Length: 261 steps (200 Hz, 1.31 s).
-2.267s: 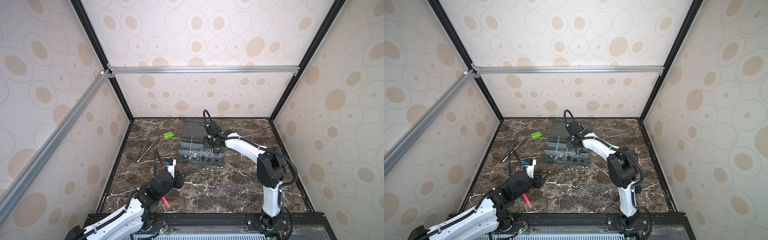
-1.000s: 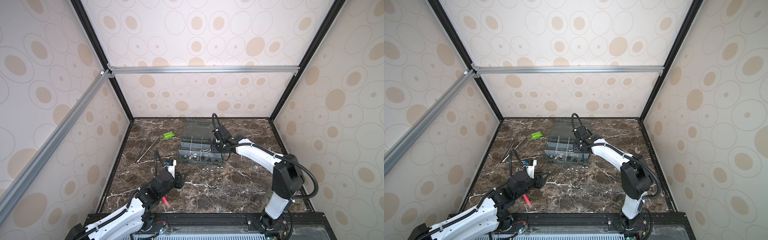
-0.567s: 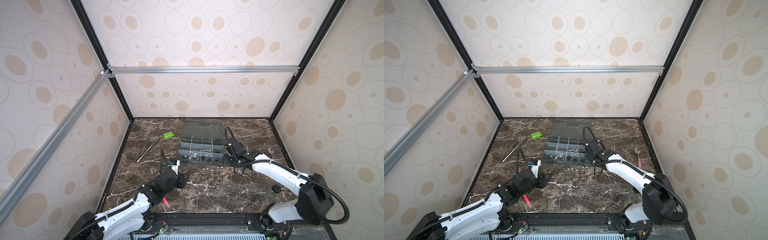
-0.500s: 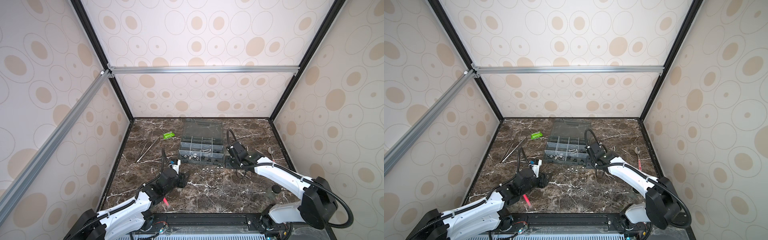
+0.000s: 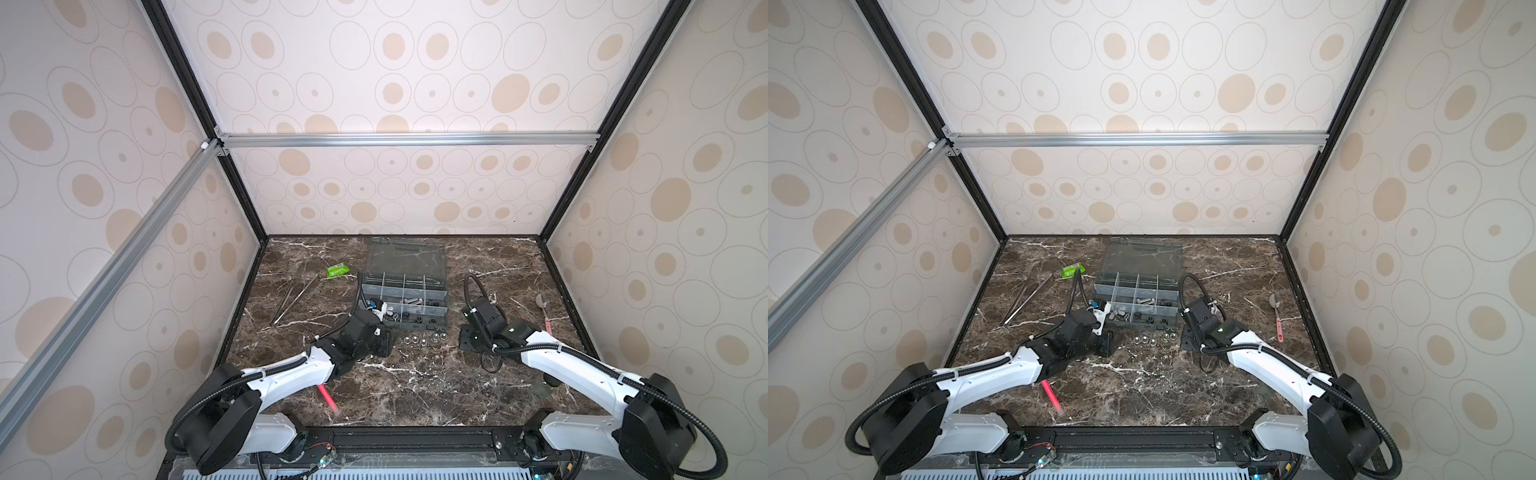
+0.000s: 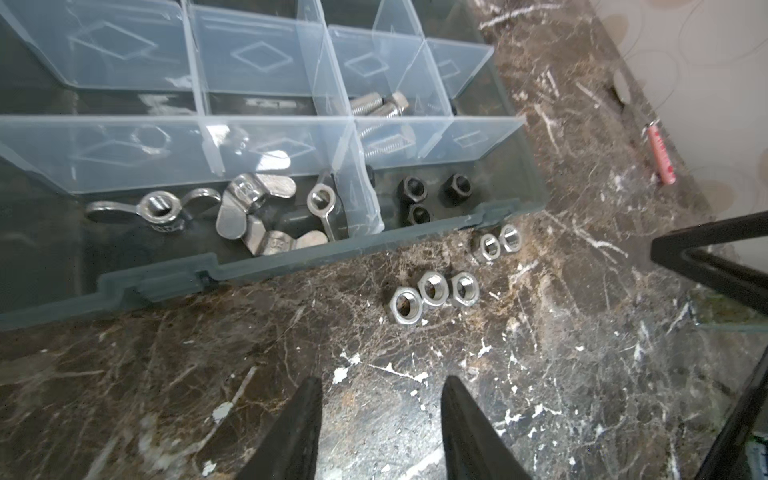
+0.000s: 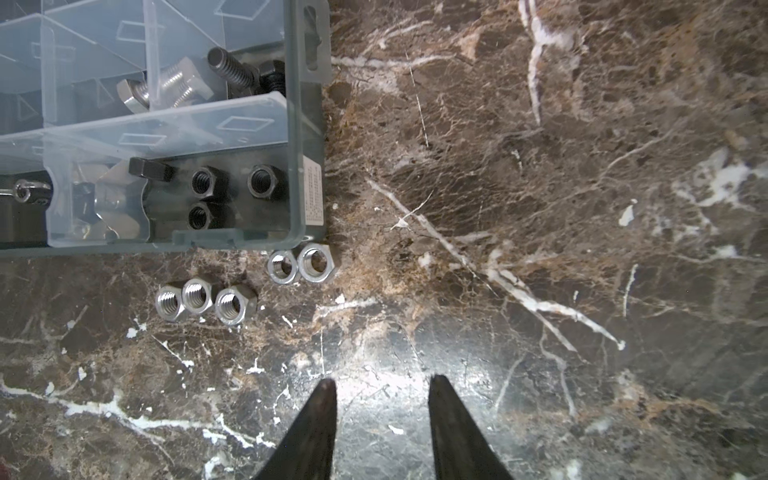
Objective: Sort the screws and nuts into containers
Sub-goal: 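Lower the left gripper onto a silver hex nut in the pile and close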
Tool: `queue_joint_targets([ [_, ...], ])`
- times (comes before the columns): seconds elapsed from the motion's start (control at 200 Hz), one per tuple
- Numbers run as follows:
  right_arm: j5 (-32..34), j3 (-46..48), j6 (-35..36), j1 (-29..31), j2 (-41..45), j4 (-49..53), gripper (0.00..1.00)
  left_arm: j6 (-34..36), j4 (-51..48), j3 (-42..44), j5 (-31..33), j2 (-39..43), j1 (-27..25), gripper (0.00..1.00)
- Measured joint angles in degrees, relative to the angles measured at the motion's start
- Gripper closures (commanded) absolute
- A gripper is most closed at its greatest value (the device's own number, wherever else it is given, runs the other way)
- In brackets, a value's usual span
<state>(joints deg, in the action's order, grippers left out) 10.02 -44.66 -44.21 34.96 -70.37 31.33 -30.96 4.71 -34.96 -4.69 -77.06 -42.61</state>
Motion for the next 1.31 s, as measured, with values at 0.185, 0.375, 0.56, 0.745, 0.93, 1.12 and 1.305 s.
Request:
queue_joint_targets([
  [0.185,0.1,0.0,-0.5,0.0,0.1,0.2,0.60,2.1,-2.7,-5.4,0.4,-7.1,-2.1,0.55],
  [0.375,0.1,0.6,-1.0,0.0,2.1,0.2,0.60,3.5,-4.6,-10.9,1.9,-13.0,-3.6,0.58],
  [0.56,0.3,1.5,-1.6,0.0,4.1,0.6,0.60,4.1,-6.3,-14.3,3.9,-17.4,-4.3,0.61],
  [0.745,0.4,2.9,-2.0,0.0,5.4,0.8,0.60,4.9,-7.3,-16.4,5.2,-20.7,-5.0,0.68],
  [0.93,0.5,3.7,-2.4,0.0,5.7,0.8,0.60,5.4,-8.2,-17.2,7.0,-22.5,-5.7,0.72],
  [1.12,0.5,4.2,-2.9,0.0,5.8,0.9,0.60,5.6,-8.7,-17.2,8.8,-22.7,-6.1,0.74],
  [1.305,0.5,4.2,-3.0,0.0,5.8,0.9,0.60,5.6,-8.7,-16.8,10.1,-22.5,-6.8,0.74],
])
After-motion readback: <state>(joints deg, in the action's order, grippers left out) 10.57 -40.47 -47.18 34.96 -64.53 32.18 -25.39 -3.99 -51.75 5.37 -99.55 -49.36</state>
